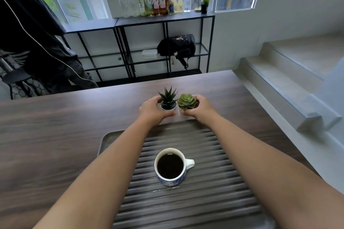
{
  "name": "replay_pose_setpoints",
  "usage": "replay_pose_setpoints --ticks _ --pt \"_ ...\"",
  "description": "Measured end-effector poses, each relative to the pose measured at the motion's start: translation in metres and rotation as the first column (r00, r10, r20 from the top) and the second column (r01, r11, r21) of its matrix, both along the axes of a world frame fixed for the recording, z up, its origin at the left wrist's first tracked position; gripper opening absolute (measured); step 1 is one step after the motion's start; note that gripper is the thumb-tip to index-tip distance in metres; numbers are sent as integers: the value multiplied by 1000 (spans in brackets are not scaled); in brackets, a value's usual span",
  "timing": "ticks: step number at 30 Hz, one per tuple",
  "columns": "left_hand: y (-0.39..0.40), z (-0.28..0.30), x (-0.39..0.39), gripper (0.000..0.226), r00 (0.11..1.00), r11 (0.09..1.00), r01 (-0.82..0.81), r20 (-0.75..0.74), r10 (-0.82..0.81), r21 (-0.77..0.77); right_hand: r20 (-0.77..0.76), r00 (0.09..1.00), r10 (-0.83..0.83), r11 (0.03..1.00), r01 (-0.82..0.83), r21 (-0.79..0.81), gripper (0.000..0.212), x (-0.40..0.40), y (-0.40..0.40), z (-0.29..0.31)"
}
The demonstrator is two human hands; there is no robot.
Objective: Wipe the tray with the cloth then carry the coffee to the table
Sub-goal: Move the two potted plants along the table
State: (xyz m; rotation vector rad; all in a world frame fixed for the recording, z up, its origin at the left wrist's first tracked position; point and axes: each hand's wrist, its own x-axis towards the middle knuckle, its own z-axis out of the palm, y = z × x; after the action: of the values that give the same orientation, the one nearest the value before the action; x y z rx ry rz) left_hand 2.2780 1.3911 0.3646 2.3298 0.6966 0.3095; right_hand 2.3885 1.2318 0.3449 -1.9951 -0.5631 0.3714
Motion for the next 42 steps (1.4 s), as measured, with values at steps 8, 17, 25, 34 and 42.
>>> replay_pose_setpoints --ticks 8,17,25,34,42 --pt "-41 38 70 57 997 993 21 79 -12 -114 65 998 -2 1000 1 12 63 66 -58 36" --pt "-101 36 178 61 989 982 -54 125 77 -180 103 994 -23 1000 22 10 60 186 -106 58" --pt "-109 3 255 67 989 970 -93 95 117 -226 87 996 -20 1000 19 12 60 249 -106 28" --pt "-108 -29 278 38 973 972 -80 194 124 -222 97 995 14 1000 -16 21 83 267 -100 -6" --pt "-103 -37 280 48 977 970 -67 183 112 -236 134 991 9 999 -13 32 81 269 -94 -14"
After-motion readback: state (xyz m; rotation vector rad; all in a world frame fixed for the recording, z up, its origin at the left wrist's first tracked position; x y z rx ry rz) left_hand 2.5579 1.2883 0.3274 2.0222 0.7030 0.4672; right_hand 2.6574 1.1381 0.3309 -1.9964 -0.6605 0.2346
